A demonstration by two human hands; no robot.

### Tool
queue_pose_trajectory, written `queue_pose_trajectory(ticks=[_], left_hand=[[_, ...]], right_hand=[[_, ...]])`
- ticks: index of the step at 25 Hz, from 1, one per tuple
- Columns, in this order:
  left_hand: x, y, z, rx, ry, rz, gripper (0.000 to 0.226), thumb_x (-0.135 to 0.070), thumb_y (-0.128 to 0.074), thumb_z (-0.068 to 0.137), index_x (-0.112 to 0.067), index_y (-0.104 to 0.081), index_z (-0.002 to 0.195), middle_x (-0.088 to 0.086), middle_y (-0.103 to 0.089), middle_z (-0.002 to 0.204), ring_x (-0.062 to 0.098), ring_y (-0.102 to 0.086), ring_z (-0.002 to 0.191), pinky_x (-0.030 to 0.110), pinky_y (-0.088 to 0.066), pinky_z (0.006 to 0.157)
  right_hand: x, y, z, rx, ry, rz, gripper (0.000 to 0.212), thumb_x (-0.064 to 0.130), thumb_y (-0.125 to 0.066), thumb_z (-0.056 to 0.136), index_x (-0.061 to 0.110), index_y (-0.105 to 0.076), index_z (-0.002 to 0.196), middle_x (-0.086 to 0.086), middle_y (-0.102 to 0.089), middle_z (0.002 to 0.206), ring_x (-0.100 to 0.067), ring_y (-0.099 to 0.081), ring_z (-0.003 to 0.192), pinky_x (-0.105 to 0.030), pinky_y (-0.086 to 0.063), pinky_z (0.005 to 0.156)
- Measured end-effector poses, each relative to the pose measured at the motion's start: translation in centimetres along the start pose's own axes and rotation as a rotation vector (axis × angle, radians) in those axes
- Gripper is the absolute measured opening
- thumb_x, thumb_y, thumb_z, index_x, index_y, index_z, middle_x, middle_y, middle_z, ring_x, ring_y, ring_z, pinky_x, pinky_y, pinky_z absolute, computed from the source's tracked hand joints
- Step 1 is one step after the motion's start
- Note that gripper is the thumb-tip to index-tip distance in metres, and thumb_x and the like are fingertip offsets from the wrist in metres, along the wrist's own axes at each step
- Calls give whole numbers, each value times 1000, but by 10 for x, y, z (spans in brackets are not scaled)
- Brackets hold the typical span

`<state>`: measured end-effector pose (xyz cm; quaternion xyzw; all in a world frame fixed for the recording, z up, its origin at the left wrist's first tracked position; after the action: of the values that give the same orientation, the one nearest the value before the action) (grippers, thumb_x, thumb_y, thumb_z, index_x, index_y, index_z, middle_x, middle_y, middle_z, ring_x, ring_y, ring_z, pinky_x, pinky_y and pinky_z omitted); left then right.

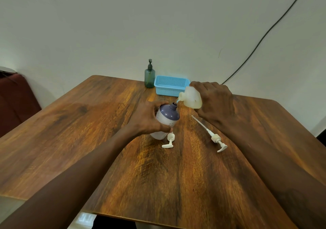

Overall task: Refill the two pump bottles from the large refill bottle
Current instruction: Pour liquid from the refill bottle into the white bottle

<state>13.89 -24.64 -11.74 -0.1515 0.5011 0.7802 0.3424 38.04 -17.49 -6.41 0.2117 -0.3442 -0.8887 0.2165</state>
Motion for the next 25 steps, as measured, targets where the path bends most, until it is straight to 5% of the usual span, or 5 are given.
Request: queue_pose_trajectory(ticks=[25], left_hand=[[3,-2,0,33,10,-9,88,-53,-91,55,-28,-61,134,-9,-70,120,8,-65,104,34,-59,90]], right_hand=[[1,4,-2,-19,4,-21,73,33,-87,70,22,-57,135,-8,-72,120,-33,-69,99,-47,-56,84]])
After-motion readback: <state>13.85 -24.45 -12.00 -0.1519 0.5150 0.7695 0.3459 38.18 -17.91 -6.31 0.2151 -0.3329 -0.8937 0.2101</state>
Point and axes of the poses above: each hand's wrist, its own z-axis towards the middle knuckle, its own y-axis out of the back of the hand, x = y × z, the point moved 1 cm from there along z, towards the middle knuckle
